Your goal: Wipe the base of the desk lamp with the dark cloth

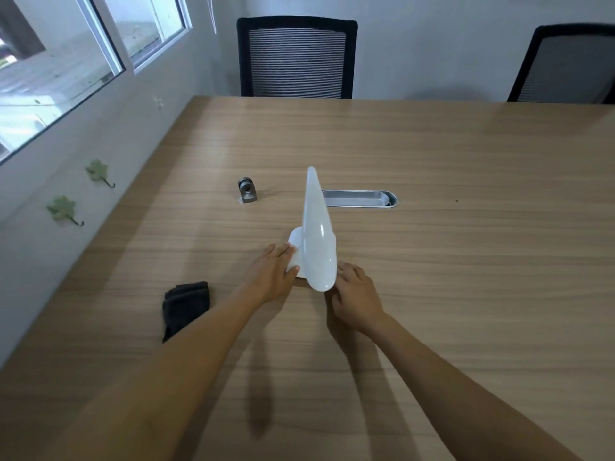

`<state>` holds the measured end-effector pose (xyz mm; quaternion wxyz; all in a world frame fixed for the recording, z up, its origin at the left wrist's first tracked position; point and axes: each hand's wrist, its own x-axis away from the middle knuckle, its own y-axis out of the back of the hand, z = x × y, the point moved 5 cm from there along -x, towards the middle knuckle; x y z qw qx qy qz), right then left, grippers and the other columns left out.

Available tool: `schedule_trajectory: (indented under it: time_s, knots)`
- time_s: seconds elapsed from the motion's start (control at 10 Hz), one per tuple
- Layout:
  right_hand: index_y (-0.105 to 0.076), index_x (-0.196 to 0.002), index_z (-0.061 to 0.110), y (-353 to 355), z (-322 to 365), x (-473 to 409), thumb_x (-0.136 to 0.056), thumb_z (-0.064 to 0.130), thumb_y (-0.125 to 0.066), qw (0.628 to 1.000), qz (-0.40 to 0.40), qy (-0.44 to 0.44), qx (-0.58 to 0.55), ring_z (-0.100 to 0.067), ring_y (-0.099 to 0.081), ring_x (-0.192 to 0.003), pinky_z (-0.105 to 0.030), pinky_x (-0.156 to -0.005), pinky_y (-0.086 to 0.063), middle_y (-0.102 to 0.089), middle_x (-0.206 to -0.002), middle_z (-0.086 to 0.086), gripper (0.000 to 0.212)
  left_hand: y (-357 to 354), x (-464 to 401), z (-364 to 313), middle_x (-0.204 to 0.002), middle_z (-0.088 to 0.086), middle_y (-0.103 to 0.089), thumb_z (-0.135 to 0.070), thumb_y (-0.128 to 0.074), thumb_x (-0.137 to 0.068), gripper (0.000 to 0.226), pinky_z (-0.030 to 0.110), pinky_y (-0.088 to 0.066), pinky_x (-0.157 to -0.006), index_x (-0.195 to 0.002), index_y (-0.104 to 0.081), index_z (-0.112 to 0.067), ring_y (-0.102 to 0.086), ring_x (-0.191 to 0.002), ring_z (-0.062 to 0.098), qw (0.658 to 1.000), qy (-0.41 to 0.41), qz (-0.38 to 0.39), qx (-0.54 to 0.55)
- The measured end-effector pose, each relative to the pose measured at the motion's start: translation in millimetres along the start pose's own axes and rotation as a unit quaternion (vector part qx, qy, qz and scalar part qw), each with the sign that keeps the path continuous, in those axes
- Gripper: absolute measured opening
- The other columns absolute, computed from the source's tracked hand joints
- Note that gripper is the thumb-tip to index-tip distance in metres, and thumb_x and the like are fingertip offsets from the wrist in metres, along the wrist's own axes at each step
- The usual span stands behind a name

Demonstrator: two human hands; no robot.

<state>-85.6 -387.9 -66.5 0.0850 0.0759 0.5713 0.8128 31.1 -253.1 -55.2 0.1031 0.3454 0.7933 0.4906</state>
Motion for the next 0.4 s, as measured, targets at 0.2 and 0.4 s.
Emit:
schedule_trajectory:
  time_s: [0.2,0.4]
  knots:
    - [-0.059,-0.116,-0.002,9.4,5.8,2.1,-0.074,0.006,-0.06,0.996,-0.077,-0.014,-0.039,-0.045,-0.058,-0.104,-0.049,-0.085,-0.05,-0.063,-0.115,-0.025,0.042,-10.6,-1.1,1.0,-0.152,0.005,-0.037,-0.037,-0.042,-0.095,0.054,0.036,-0.025,-0.117,-0.143,-0.038,-0.012,-0.028,-0.143,0.024,0.995,-0.003,-0.017,-0.102]
    - [-0.02,-0.148,0.013,-14.1,-8.3,14.8,-0.094,0.027,-0.037,0.989,-0.034,-0.136,-0.043,-0.032,-0.013,-0.146,-0.051,-0.119,-0.018,-0.018,-0.159,-0.01,0.059,-15.5,22.6,10.5,-0.16,0.008,-0.019,-0.037,-0.026,-0.1,0.059,0.038,-0.012,-0.123,-0.151,-0.015,-0.009,-0.012,-0.149,0.023,0.995,0.038,-0.07,-0.057]
